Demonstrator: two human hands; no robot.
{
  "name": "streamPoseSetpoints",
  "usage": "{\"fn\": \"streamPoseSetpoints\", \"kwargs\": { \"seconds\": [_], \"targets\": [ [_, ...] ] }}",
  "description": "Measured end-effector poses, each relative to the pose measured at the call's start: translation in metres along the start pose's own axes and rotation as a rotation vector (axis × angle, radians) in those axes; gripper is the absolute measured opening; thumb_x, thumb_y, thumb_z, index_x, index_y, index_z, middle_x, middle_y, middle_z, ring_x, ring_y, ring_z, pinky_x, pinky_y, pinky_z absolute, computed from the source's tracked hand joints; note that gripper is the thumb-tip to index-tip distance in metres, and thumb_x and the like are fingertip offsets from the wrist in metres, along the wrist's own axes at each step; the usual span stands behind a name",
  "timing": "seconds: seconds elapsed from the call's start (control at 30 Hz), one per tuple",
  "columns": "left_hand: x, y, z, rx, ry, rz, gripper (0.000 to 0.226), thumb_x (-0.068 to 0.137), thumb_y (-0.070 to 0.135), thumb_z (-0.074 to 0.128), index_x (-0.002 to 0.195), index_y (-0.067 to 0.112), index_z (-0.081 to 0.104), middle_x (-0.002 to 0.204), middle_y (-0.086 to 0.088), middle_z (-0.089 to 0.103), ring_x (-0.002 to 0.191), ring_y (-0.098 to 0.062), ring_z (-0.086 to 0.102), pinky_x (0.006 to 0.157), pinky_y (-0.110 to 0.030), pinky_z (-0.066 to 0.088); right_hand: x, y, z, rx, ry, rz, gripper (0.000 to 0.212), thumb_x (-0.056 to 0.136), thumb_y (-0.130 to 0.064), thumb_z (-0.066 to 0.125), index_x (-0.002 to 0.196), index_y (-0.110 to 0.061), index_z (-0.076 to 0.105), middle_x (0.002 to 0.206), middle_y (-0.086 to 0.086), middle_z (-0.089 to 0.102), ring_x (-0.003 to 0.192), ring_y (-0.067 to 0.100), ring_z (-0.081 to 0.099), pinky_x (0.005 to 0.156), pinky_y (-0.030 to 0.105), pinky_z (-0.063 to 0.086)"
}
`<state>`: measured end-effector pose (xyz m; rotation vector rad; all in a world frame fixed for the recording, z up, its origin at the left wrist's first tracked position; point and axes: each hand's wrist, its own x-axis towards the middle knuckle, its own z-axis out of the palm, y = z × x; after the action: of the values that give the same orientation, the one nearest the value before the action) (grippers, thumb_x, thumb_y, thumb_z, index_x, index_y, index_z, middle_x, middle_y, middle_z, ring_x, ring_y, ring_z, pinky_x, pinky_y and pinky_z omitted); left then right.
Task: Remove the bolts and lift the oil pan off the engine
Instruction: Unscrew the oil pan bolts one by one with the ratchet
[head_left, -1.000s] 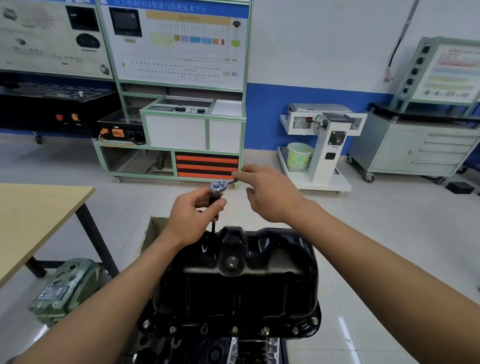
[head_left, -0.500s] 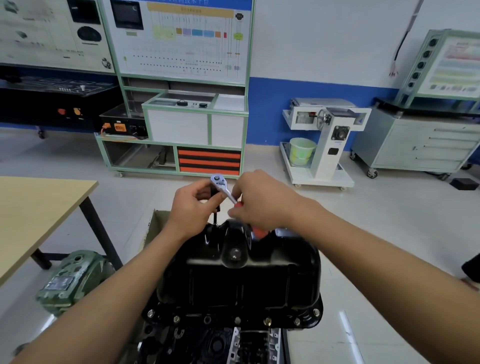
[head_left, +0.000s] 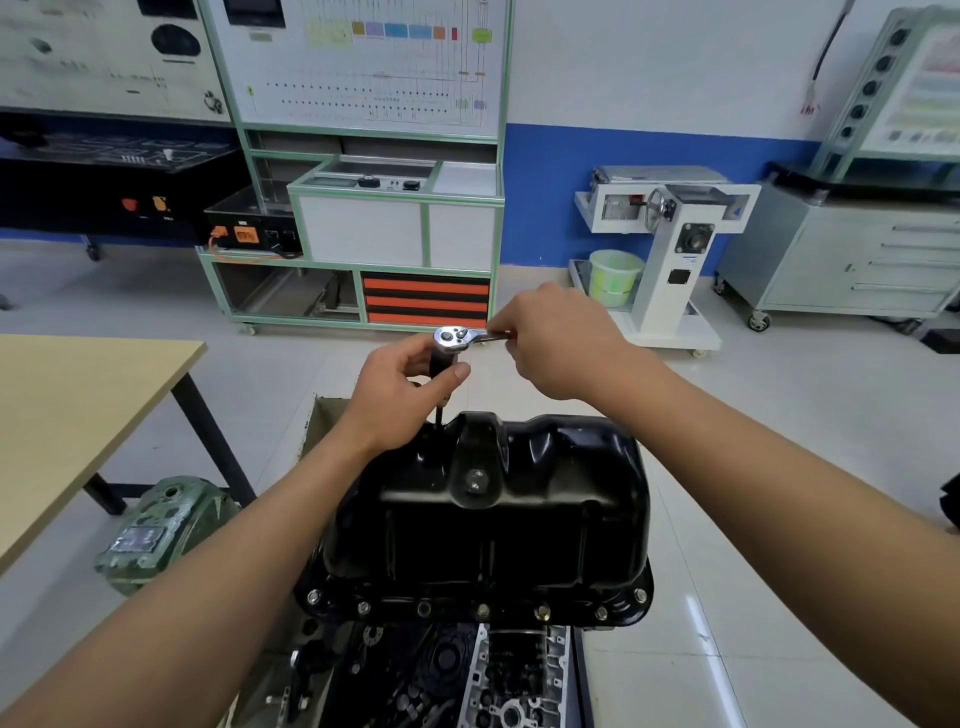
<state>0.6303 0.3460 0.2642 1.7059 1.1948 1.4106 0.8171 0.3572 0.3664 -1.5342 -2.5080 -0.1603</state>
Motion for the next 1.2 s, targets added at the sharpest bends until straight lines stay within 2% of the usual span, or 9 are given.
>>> {"fn": "streamPoseSetpoints", "kwargs": {
  "seconds": [0.1, 0.17, 0.3, 0.47, 0.6, 0.67, 0.83, 1.07, 1.2],
  "targets": [
    [-0.001, 0.003, 0.0, -0.041, -0.007, -0.008, 0.013, 0.09, 0.027, 0.072, 0.102, 0.032, 0.072, 0.088, -0.005, 0.075, 0.079, -0.028, 0.071, 0.067, -0.037, 0.062, 0.006, 0.005, 0.008, 0.093, -0.025, -0.028, 0.051, 0.092, -0.001, 0.048, 0.132, -0.029, 0.062, 0.126, 0.002, 0.061, 0.109, 0.028, 0.055, 0.085, 0.039, 0.05],
    [-0.001, 0.004, 0.001, -0.065, -0.008, -0.008, 0.018, 0.09, 0.026, 0.07, 0.108, 0.031, 0.07, 0.093, -0.006, 0.076, 0.086, -0.026, 0.073, 0.067, -0.031, 0.061, 0.008, 0.008, 0.013, 0.158, -0.066, -0.065, 0.062, 0.091, 0.005, 0.045, 0.146, -0.023, 0.049, 0.153, -0.002, 0.044, 0.135, 0.026, 0.044, 0.105, 0.043, 0.044],
    [0.0, 0.004, 0.002, -0.057, 0.011, 0.005, 0.024, 0.096, 0.01, 0.069, 0.11, 0.03, 0.07, 0.095, -0.011, 0.075, 0.088, -0.027, 0.073, 0.066, -0.028, 0.06, 0.009, 0.01, 0.02, 0.168, -0.112, -0.1, 0.071, 0.091, 0.005, 0.045, 0.155, -0.022, 0.032, 0.165, -0.004, 0.023, 0.144, 0.024, 0.032, 0.114, 0.041, 0.036],
    [0.001, 0.002, 0.002, -0.062, 0.089, -0.014, 0.02, 0.095, 0.009, 0.07, 0.113, 0.017, 0.071, 0.091, -0.005, 0.075, 0.089, -0.024, 0.073, 0.065, -0.026, 0.06, -0.001, 0.008, 0.012, 0.063, -0.05, -0.066, 0.04, 0.095, -0.016, 0.05, 0.134, -0.024, 0.053, 0.129, 0.001, 0.058, 0.117, 0.029, 0.053, 0.088, 0.042, 0.051],
    [0.001, 0.002, 0.003, -0.066, 0.114, 0.001, 0.022, 0.094, 0.009, 0.072, 0.109, 0.024, 0.072, 0.091, -0.003, 0.076, 0.088, -0.022, 0.073, 0.065, -0.026, 0.06, -0.015, 0.0, -0.002, 0.0, -0.041, -0.05, 0.002, 0.093, -0.024, 0.054, 0.094, -0.023, 0.054, 0.092, 0.001, 0.057, 0.086, 0.028, 0.053, 0.057, 0.031, 0.031],
    [0.001, 0.003, 0.003, -0.063, 0.115, 0.014, 0.025, 0.094, 0.009, 0.072, 0.105, 0.031, 0.071, 0.089, 0.0, 0.076, 0.087, -0.019, 0.074, 0.065, -0.025, 0.06, -0.02, -0.005, -0.007, -0.002, -0.065, -0.059, 0.008, 0.093, -0.027, 0.057, 0.087, -0.025, 0.051, 0.088, 0.0, 0.055, 0.084, 0.027, 0.054, 0.057, 0.031, 0.032],
    [0.0, 0.005, 0.003, -0.051, 0.129, 0.028, 0.025, 0.093, 0.008, 0.073, 0.103, 0.03, 0.071, 0.091, 0.001, 0.077, 0.084, -0.018, 0.073, 0.064, -0.025, 0.059, -0.027, -0.014, -0.015, 0.192, -0.174, -0.054, 0.01, 0.087, -0.028, 0.064, 0.078, -0.023, 0.06, 0.076, -0.001, 0.06, 0.074, 0.024, 0.061, 0.072, 0.037, 0.054],
    [0.001, -0.001, 0.002, -0.02, 0.151, 0.021, 0.022, 0.091, 0.01, 0.076, 0.102, 0.029, 0.072, 0.089, 0.003, 0.077, 0.083, -0.017, 0.072, 0.074, -0.042, 0.062, -0.029, -0.022, -0.012, 0.278, -0.165, -0.063, 0.021, 0.083, -0.038, 0.068, 0.09, -0.019, 0.072, 0.075, 0.0, 0.068, 0.074, 0.018, 0.064, 0.071, 0.039, 0.058],
    [0.002, 0.0, 0.0, -0.044, 0.085, 0.038, 0.023, 0.092, 0.017, 0.075, 0.104, 0.038, 0.072, 0.09, 0.003, 0.076, 0.082, -0.018, 0.072, 0.071, -0.037, 0.062, -0.022, -0.008, -0.019, 0.238, -0.202, -0.078, 0.016, 0.089, -0.03, 0.067, 0.104, -0.028, 0.073, 0.075, -0.008, 0.06, 0.069, 0.012, 0.054, 0.079, 0.039, 0.056]
  ]
}}
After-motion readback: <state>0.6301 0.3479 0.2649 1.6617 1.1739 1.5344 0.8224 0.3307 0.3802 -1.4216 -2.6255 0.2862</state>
